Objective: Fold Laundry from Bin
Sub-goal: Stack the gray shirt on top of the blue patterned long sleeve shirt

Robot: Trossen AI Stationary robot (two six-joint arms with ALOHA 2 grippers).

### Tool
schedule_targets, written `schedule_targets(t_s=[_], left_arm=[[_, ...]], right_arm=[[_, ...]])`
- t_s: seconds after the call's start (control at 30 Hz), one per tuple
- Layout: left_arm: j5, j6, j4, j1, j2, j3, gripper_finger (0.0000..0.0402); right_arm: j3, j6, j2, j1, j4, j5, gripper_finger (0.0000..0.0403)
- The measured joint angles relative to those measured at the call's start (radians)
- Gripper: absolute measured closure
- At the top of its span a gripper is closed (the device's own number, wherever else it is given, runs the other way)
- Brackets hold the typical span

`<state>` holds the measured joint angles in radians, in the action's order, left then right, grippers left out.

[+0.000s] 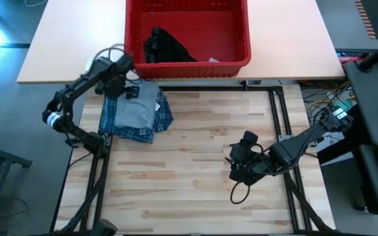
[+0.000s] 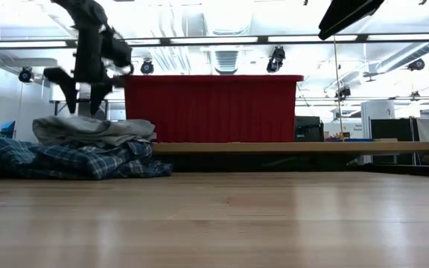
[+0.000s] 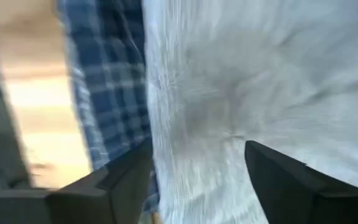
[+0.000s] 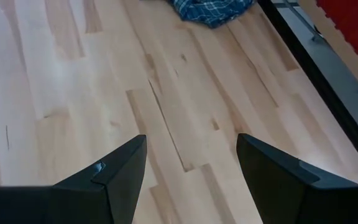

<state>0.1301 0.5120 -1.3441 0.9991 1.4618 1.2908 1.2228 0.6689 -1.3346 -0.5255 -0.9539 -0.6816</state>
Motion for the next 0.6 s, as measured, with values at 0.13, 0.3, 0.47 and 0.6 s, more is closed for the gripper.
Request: schedule_targets(t_s=[0.13,0.3,0.47,0.6], left_arm=[[0.063,-0.020,-0.137,-0.025,-0.021,0.176,0.0137],[0.160,-0.012,-0.001,-0.131,-0.118,0.248,0.0130],[0.418,0.080,0.403,-0.303,-0.278,0.043,0.0153],[0.558,0.114,0.638,-0.407,-0.344,-0.183,0.0211]], right_arm=[[0.000,-0.034,0.000,0.000,0.001,0.002,0.0158],[0.000,-0.042,0.000,0.000,0.001,-0.001,0.0158],[0.000,-0.027,0.000,0.001,0.004,-0.027,0.0158],[0.000,-0.016,0.000,0.001,0.007,-0.029,0.0158]])
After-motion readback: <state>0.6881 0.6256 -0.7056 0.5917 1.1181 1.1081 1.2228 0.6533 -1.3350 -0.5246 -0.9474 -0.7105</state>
